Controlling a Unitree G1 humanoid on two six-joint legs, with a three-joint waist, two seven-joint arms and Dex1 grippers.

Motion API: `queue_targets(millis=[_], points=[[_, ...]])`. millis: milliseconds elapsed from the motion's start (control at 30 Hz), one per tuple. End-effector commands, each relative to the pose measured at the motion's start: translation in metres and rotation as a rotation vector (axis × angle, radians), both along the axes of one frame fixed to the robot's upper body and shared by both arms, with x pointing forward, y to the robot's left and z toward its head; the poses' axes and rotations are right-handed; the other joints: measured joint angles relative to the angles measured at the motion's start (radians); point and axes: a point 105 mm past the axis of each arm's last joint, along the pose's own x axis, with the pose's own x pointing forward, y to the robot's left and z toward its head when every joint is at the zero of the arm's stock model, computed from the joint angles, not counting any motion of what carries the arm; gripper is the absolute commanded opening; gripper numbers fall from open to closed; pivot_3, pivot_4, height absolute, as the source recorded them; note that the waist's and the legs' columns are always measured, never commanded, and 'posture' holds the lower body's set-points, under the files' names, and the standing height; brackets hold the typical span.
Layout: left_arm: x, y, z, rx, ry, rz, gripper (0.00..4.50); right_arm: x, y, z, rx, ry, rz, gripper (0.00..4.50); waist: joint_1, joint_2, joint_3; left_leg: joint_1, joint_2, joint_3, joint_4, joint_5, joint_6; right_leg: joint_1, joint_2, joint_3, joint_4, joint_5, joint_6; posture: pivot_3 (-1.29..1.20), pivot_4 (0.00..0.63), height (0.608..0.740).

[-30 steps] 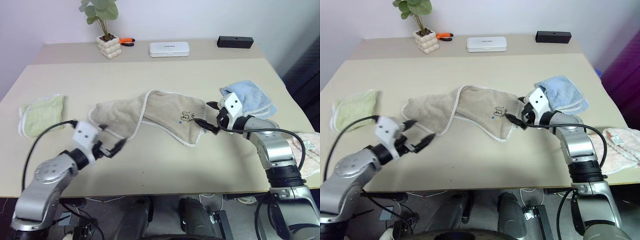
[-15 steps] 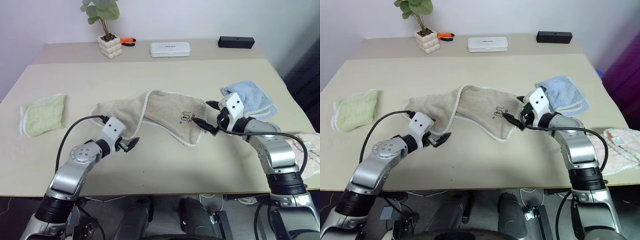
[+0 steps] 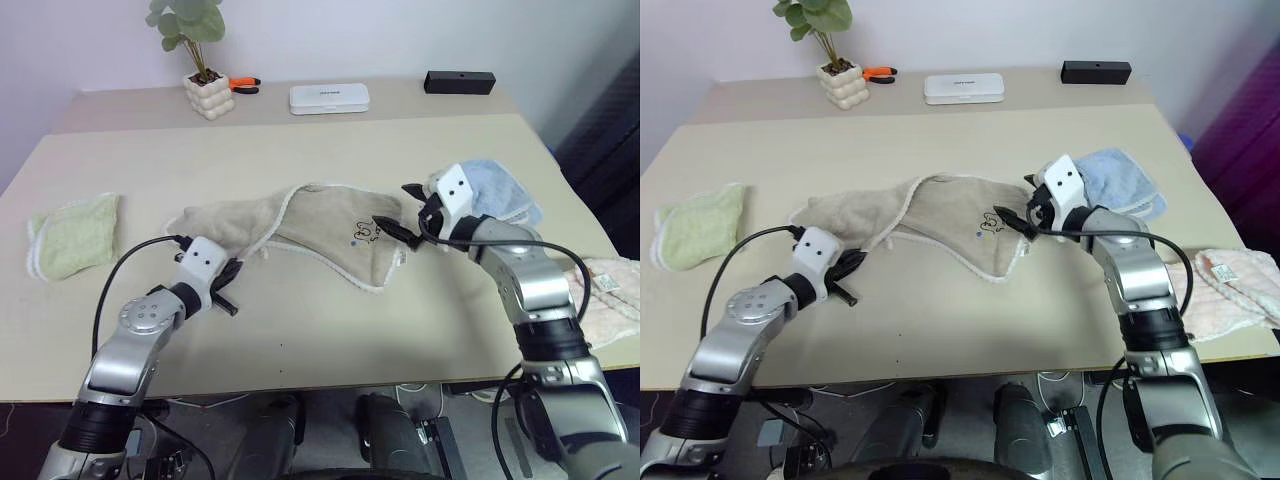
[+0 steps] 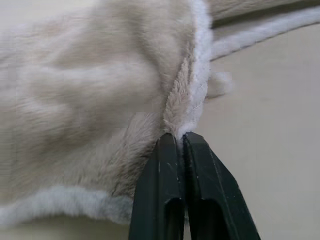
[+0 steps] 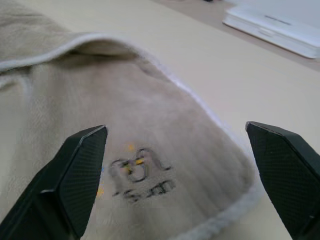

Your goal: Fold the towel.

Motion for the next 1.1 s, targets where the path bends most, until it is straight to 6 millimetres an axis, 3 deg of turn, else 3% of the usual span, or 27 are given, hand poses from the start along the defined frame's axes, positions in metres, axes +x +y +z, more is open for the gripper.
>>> queue_targets(millis=[33,333,533,567,600,833,967,1100], points=[[-0.004,0.018,0.018,0.028,-0.078,0.049,0.06,0.023,-0.004,-0.006,-0.014,0.058,-0.070,4.50,0.001,0.000,0.000,0.000,0.000,0.000,0.000,0.000,0.000,0.000,0.000,0.000,0.000,0.000,0.000,0.00,0.150,0.733],[-0.012,0.030,0.016,0.038,-0.080,0.080,0.06,0.059,-0.007,-0.027,-0.005,0.185,-0.178,4.50,0.002,0.000,0.000,0.000,-0.001,0.001,0.000,0.000,0.000,0.000,0.000,0.001,0.000,0.001,0.001,0.00,0.150,0.733],[-0.017,0.032,0.014,0.030,-0.082,0.093,0.06,0.066,-0.011,-0.030,0.060,0.229,-0.236,4.50,-0.002,0.000,0.000,0.000,-0.001,0.001,-0.001,0.000,-0.001,-0.001,0.001,0.001,0.000,0.001,0.001,0.00,0.150,0.733],[-0.017,0.032,0.013,0.030,-0.081,0.092,0.00,0.067,-0.012,-0.030,0.077,0.237,-0.246,4.01,-0.002,0.000,0.000,0.000,-0.001,0.001,-0.001,0.000,-0.001,-0.001,0.001,0.001,0.000,0.001,0.001,0.00,0.150,0.733],[-0.018,0.031,0.013,0.030,-0.080,0.091,0.00,0.067,-0.013,-0.031,0.094,0.244,-0.257,3.79,-0.002,0.000,0.000,0.000,-0.001,0.001,0.000,0.000,-0.001,-0.001,0.001,0.001,0.000,0.001,0.001,0.00,0.150,0.733],[-0.019,0.033,0.012,0.028,-0.074,0.083,0.00,0.068,-0.017,-0.027,0.142,0.239,-0.279,0.22,-0.003,0.000,0.000,0.000,-0.001,0.001,0.000,0.000,-0.001,-0.001,0.001,0.001,0.001,0.001,0.002,0.00,0.150,0.733],[-0.013,0.034,0.024,0.002,-0.112,0.084,0.00,0.071,-0.025,-0.007,0.098,0.125,-0.277,0.10,-0.002,0.000,0.000,0.000,-0.001,0.001,0.000,0.000,-0.001,-0.001,0.001,0.001,0.001,0.001,0.002,0.00,0.150,0.733],[0.016,0.040,0.062,-0.057,-0.255,0.130,0.00,0.078,-0.031,0.040,0.049,-0.085,-0.285,0.10,0.006,0.001,0.001,0.000,-0.001,0.001,0.000,0.001,-0.002,-0.001,0.001,0.001,0.001,0.002,0.004,0.00,0.150,0.733]])
